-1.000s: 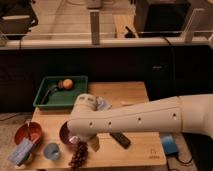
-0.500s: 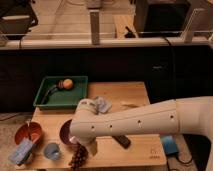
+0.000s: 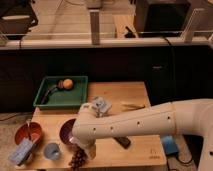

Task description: Place grapes in table surface

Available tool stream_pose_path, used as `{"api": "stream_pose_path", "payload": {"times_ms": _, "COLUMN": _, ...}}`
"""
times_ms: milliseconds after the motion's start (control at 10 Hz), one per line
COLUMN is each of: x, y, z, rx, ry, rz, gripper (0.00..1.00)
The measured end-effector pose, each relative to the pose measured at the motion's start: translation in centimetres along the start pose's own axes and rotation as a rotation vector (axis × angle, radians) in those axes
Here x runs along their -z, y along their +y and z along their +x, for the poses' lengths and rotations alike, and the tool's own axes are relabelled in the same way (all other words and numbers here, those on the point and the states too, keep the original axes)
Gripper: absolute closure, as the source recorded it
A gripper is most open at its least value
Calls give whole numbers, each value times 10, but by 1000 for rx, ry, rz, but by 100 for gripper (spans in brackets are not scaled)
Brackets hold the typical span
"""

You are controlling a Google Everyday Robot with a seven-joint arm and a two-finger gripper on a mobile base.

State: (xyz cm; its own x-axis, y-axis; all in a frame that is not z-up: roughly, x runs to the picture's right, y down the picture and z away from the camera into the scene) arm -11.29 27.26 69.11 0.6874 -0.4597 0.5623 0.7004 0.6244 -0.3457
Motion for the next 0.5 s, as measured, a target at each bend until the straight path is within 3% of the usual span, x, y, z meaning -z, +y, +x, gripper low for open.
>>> {"api": "stream_pose_path", "payload": {"times_ms": 300, "x": -16, "y": 1, "z": -2, "rx": -4, "ry": -35, "rz": 2, "gripper": 20}}
{"api": "stream_pose_path", "payload": {"times_ms": 500, "x": -16, "y": -2, "z": -7, "rx": 76, "ry": -29, "rz": -13, "gripper": 20}}
